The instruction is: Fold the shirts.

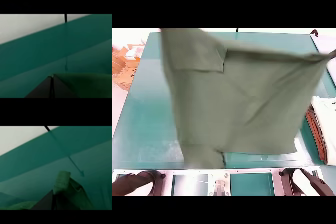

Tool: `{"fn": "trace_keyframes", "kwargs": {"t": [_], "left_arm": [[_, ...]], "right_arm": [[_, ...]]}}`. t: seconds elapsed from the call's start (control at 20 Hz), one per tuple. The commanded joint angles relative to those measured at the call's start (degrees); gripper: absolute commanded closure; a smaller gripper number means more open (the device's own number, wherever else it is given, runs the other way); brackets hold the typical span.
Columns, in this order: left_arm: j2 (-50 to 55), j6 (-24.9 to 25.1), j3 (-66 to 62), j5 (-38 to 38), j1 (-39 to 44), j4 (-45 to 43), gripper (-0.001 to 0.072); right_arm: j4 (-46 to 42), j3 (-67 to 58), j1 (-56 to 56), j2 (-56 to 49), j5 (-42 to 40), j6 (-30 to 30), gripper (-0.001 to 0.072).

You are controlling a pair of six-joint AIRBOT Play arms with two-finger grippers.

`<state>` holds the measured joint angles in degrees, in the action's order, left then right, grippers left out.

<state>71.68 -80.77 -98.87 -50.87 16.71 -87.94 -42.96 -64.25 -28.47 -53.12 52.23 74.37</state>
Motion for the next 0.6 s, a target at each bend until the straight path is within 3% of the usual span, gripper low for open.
{"fn": "trace_keyframes", "kwargs": {"t": [0.0,0.1,0.3,0.55], "left_arm": [[15.4,-2.1,2.5,8.4,0.0,-0.2,0.0684],[21.5,-6.1,2.4,13.0,-0.5,-0.2,0.0684],[25.4,-12.7,2.3,19.3,-4.3,-0.1,0.0684],[25.5,-13.5,2.3,22.1,-6.6,1.9,0.0683]], "right_arm": [[1.0,6.6,5.4,-14.7,-10.1,-6.2,0.0693],[1.0,3.5,8.1,-25.3,-14.2,-6.8,0.0693],[2.7,-9.4,8.6,-40.1,-13.7,-6.7,0.0693],[5.0,-20.8,9.0,-44.7,-13.9,-6.7,0.0693]]}}
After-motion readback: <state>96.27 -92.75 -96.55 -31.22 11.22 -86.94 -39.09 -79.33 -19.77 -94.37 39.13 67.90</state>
